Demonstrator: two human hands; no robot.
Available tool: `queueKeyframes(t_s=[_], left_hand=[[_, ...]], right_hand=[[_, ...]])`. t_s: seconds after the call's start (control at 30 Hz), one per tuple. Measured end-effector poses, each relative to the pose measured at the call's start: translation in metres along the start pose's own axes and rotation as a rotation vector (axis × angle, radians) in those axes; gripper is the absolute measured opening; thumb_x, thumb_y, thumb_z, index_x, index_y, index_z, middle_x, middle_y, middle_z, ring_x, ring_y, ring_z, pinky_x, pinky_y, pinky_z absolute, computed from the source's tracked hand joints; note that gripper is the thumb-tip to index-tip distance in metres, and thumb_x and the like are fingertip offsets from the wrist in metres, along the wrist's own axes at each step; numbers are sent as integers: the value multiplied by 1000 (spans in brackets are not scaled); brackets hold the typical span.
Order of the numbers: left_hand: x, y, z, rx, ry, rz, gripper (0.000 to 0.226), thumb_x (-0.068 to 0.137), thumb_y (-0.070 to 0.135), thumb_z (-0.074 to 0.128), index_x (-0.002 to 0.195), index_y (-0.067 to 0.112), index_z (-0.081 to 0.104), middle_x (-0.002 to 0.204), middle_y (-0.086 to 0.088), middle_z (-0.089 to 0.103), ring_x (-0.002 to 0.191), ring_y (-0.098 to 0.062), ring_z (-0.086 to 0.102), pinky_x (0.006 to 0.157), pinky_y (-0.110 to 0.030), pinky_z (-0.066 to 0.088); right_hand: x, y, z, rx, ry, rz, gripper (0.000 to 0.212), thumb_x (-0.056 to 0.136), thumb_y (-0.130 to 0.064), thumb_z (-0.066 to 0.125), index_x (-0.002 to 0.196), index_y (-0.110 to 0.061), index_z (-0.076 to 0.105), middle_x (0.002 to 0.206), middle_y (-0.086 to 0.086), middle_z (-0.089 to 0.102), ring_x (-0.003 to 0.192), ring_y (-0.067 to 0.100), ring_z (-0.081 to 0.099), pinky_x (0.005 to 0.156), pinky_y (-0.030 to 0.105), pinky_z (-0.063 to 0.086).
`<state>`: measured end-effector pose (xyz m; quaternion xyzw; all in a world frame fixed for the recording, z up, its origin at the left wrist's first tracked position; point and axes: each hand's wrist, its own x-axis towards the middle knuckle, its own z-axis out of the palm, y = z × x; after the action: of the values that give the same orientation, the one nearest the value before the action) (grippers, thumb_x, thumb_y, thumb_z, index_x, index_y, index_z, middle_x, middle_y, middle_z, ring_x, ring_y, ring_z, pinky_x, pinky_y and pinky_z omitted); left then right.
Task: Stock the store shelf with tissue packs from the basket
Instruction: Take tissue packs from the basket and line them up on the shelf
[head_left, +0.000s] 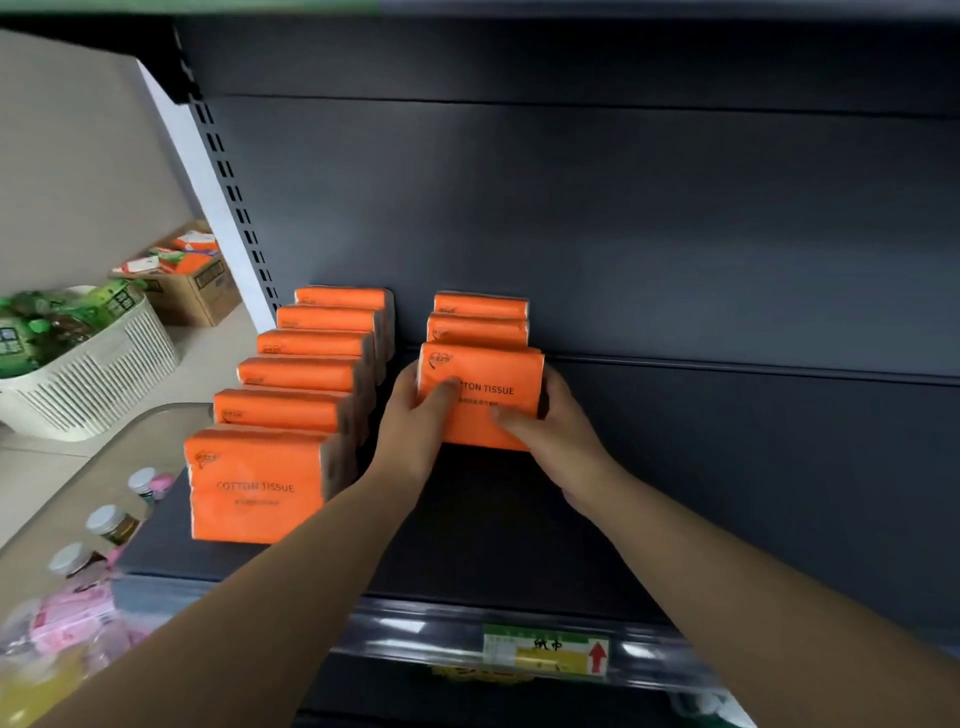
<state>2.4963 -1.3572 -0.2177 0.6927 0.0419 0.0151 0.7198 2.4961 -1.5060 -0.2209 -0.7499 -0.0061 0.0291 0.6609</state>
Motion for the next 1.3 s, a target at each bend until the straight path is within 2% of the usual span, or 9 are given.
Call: queueKeyframes(t_s=[0.27, 0.4, 0.5, 0.57, 0.77, 0.93, 1.1, 1.2, 1.3], left_hand=[[8, -8, 4, -36, 40, 6, 20, 95, 27, 54, 100, 47, 54, 100, 20, 61, 90, 6, 57, 70, -16, 40], [7, -8, 3, -21, 14, 29, 24, 96, 27, 53, 98, 51, 52, 100, 22, 60, 84, 14, 59, 70, -13, 40], [7, -8, 3, -19, -1, 34, 25, 96, 27, 53, 100, 52, 51, 104, 23, 59, 94, 7, 56, 73, -16, 40], [7, -9, 3, -20, -5, 36, 25, 96, 26, 52, 101, 51, 51, 104, 22, 59, 95, 5, 55, 73, -16, 40], [8, -11, 2, -13, -2, 32, 27, 96, 26, 53, 104, 51, 51, 103, 24, 60, 91, 10, 56, 70, -12, 40], [8, -17, -2, 3, -14, 18, 28, 96, 26, 52, 116, 44, 49, 108, 20, 59, 99, 3, 56, 73, -16, 40], [7, -20, -5, 27, -1, 14, 28, 95, 25, 54, 115, 44, 49, 107, 19, 60, 98, 3, 56, 72, -15, 40], [6, -21, -6, 38, -4, 14, 29, 95, 27, 55, 118, 43, 47, 106, 21, 59, 95, 5, 56, 70, -13, 40], [3, -22, -8, 66, -3, 19, 32, 94, 26, 56, 121, 41, 47, 107, 20, 59, 95, 6, 56, 70, -12, 40]], right_hand=[[10, 9, 5, -9, 18, -76, 53, 84, -9, 65, 102, -55, 46, 101, -25, 60, 88, -18, 57, 63, 4, 45], [12, 11, 8, 29, 22, -91, 53, 85, -13, 66, 118, -49, 46, 114, -17, 61, 99, -8, 59, 78, 15, 47], [11, 10, 12, 89, 36, -94, 55, 87, -21, 66, 135, -32, 42, 126, -6, 59, 114, 10, 57, 98, 34, 46], [9, 10, 13, 95, 42, -94, 55, 88, -22, 65, 137, -30, 41, 127, -4, 59, 116, 13, 57, 101, 39, 45], [8, 13, 11, 46, 46, -60, 53, 87, -25, 67, 130, -39, 39, 127, -8, 55, 115, 10, 53, 95, 31, 44], [10, 15, 11, -9, 54, -69, 58, 87, -24, 66, 137, -34, 37, 127, -9, 54, 114, 9, 52, 94, 30, 42], [12, 18, 12, -13, 49, -70, 59, 87, -22, 66, 133, -41, 35, 120, -16, 53, 105, -3, 50, 79, 17, 39], [12, 19, 13, -19, 56, -58, 57, 87, -22, 67, 129, -43, 35, 118, -16, 53, 106, 0, 50, 85, 23, 40], [10, 18, 13, -23, 70, -56, 58, 86, -20, 67, 134, -34, 37, 125, -9, 54, 114, 9, 52, 96, 32, 42]])
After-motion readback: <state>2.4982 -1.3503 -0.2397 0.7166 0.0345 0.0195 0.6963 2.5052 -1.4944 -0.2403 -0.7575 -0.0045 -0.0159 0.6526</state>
